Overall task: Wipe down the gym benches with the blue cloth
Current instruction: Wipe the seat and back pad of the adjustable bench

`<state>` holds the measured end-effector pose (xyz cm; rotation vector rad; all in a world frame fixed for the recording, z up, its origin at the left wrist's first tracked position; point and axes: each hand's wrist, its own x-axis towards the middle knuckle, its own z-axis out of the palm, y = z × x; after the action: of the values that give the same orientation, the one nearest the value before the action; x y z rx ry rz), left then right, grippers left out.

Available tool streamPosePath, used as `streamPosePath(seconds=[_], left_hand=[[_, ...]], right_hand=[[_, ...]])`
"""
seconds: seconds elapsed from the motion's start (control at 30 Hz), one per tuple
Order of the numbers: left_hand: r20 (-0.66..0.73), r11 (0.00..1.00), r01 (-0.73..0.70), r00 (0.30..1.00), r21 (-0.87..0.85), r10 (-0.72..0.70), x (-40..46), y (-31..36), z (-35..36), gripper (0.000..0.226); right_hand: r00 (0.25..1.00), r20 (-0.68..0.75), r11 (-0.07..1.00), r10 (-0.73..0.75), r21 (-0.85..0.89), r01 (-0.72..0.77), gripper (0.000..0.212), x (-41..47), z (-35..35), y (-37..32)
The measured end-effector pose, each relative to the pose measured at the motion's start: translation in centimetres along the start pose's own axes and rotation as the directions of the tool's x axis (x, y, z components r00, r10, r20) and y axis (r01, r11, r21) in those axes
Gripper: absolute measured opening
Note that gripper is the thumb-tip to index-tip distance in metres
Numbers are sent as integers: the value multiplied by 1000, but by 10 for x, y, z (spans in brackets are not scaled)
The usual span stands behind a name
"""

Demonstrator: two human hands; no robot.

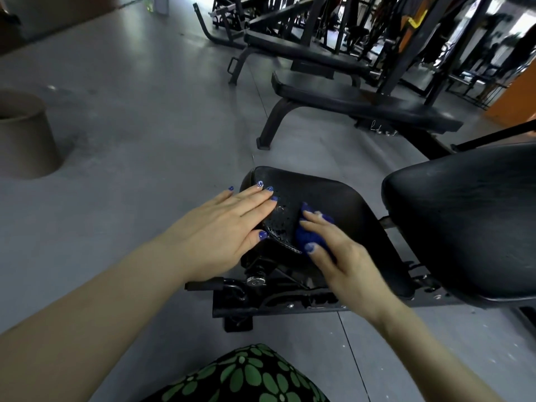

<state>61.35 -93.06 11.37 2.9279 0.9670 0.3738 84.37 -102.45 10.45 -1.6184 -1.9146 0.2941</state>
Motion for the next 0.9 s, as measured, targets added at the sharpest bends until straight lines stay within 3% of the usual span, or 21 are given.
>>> streamPosePath(seconds=[0.13, 0.33, 0.53, 0.77, 0.9], left_hand=[[25, 1000, 12, 1000, -14, -11, -7, 2, -5, 73], [37, 999, 34, 999, -7, -34, -14, 6, -10, 73], [32, 992, 125, 992, -14, -124, -9, -6, -13, 75], [69, 990, 141, 988, -23, -140, -5, -9, -8, 76], [64, 989, 140, 988, -35, -138, -7, -11, -6, 65]], right_hand=[[984, 109, 989, -142, 50, 138, 43, 0, 4, -11], [991, 136, 996, 1, 92, -13, 34, 61, -14, 21], [980, 198, 992, 28, 118, -53, 34, 145, 11, 10], [954, 254, 976, -161, 184, 116, 37, 118, 3, 8], [964, 234, 979, -124, 186, 80, 35, 115, -3, 19]])
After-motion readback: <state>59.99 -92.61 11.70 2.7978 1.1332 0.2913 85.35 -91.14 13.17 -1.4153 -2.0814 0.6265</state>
